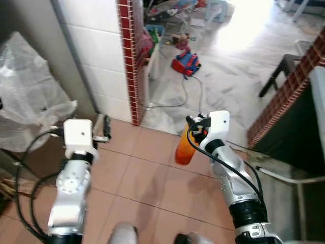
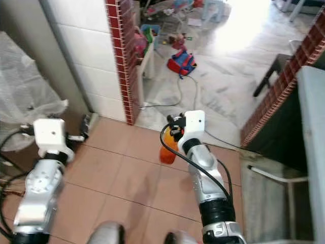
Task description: Restocking fridge
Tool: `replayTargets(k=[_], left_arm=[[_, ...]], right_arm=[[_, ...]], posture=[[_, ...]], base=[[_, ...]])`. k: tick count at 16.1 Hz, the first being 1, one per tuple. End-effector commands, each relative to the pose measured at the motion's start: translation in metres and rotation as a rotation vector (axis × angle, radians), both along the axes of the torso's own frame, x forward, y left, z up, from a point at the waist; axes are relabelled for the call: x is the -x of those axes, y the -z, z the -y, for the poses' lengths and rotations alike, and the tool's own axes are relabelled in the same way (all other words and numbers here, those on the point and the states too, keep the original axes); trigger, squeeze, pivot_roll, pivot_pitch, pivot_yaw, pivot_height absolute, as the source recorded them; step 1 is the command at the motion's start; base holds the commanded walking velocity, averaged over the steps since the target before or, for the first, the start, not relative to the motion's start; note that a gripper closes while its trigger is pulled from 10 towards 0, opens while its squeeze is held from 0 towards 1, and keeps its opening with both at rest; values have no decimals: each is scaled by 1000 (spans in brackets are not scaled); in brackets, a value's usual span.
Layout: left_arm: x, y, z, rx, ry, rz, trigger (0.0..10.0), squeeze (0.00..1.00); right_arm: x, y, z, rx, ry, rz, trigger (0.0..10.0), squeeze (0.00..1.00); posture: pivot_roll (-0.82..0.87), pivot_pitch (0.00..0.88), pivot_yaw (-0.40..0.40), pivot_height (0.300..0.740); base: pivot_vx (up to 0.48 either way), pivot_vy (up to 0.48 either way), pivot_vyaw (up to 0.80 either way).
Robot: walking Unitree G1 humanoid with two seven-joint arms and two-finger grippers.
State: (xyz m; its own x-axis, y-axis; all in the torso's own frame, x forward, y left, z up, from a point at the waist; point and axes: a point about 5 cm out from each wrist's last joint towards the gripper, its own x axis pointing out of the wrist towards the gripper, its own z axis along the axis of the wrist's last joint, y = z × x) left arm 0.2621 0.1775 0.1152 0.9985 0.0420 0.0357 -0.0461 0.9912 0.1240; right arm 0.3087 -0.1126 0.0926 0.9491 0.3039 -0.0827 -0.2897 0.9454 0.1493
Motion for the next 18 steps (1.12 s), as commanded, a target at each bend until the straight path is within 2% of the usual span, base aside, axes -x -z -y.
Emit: replayTargets(k=[1,3,5,8,9,10,11,12,13,15,18], left_arm=[[2,-3,-1,-13,-3,12,10000,0],[3,1,7,-18,34,-2,10000,0],[2,-2,8,-26,45,5,10000,0],[-2,-2,5,-29,42,7,10000,0],[-2,-4,7,-28,50,10,10000,0],[-1,-6,11,-27,69,7,10000,0],[1,-2,13,-49,86,3,10000,0],[2,1,14,-62,86,-2,10000,0],[3,1,13,-57,79,-1,10000,0],[2,0,14,-43,57,5,10000,0],[3,3,13,-44,40,-6,10000,0]], right_arm=[[-1,-11,-6,-2,-28,49,10000,0],[0,-11,-5,23,-11,65,10000,0],[1,-10,2,-45,21,47,10000,0],[-4,-7,15,31,110,40,10000,0],[-8,-11,15,91,131,56,10000,0],[-11,-17,10,84,105,82,10000,0],[-11,-16,8,29,108,62,10000,0],[-14,-17,10,39,151,75,10000,0],[-14,-18,9,30,142,73,10000,0],[-12,-22,4,-28,68,71,10000,0],[-12,-18,6,5,103,70,10000,0]], posture=[[114,74,-30,740],[111,63,-21,740],[116,56,-13,740],[120,65,-12,740],[122,63,-13,740],[120,80,-11,740],[118,73,-16,740],[117,78,-15,740],[114,70,-13,740],[115,69,-11,740],[121,81,-14,740]], base=[[0,480,0],[0,480,0],[0,480,0],[0,477,0],[0,472,0],[0,469,0],[0,469,0],[0,469,0],[0,469,0],[0,469,0],[0,469,0]])
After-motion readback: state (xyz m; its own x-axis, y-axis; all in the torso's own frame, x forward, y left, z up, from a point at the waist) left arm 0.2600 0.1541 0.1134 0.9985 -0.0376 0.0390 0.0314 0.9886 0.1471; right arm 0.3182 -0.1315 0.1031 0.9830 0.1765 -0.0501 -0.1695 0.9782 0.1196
